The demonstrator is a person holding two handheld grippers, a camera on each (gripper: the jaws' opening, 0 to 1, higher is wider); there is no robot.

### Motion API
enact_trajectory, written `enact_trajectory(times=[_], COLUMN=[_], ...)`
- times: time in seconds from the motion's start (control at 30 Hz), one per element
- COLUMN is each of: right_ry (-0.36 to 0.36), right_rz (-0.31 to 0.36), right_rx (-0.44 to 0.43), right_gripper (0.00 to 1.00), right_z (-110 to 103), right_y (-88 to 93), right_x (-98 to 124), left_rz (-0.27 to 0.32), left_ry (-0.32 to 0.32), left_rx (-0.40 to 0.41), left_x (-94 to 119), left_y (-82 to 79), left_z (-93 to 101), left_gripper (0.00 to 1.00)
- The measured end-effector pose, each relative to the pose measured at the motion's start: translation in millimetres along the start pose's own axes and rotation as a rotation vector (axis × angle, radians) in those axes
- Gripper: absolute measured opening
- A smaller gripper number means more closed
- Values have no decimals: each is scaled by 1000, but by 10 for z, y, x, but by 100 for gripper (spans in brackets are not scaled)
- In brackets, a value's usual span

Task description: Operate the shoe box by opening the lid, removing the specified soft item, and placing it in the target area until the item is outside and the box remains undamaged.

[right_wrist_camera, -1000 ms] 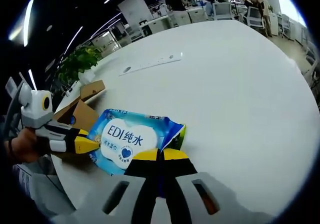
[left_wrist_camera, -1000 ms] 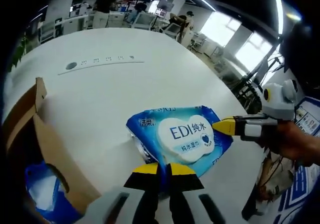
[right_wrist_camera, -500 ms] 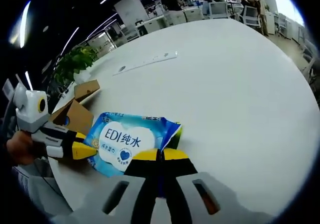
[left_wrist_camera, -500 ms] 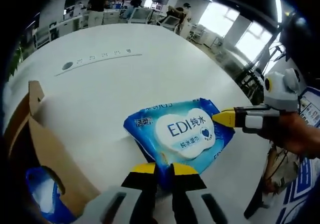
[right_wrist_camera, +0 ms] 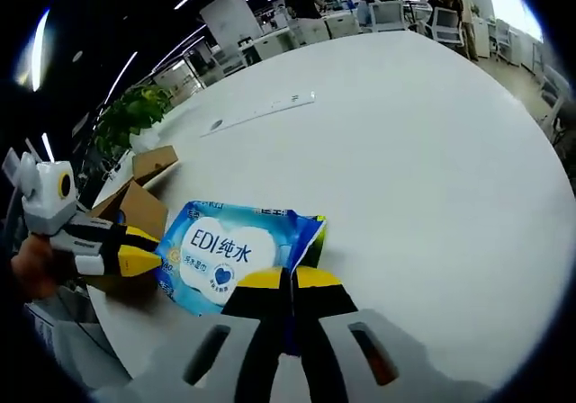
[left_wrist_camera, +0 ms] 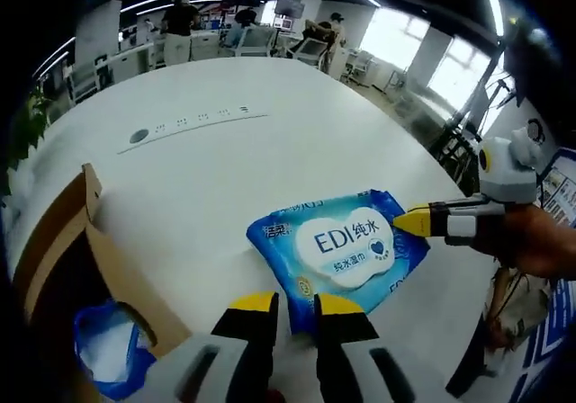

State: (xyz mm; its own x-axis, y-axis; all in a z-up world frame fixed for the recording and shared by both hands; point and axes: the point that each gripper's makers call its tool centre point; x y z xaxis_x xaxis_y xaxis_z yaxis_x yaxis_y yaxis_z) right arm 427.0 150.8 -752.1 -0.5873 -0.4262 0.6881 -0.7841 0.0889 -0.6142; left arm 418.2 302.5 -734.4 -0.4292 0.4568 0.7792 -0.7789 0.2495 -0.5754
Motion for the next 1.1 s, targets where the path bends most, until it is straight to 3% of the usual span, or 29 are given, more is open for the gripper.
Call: enact_trajectory(times=[0.67, 1.1], right_ry=[45, 53], right_rz=[4, 21], right_rx=[25, 45], right_gripper=[1, 3], right_z=[24, -169], right_y=[-32, -62], right_x=[322, 449], left_rz=[60, 95], left_ry=[25, 33], left_rx=[16, 15], left_x=[300, 535], left_y=[-86, -71], left_z=[-31, -112], left_gripper=[16, 16])
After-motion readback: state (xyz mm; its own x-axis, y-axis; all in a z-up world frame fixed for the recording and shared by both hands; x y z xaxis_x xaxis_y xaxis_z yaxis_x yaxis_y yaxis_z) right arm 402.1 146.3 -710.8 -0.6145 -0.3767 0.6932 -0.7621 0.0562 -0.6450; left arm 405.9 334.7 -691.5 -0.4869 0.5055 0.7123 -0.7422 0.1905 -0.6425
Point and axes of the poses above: the point that each gripper's makers call its tool centre point, and the gripper's own axes: x roughly backward along the fingers, z roughly to its right, y roughly out of its underside, and after that the axes turned 1 degree about -y, right-handed
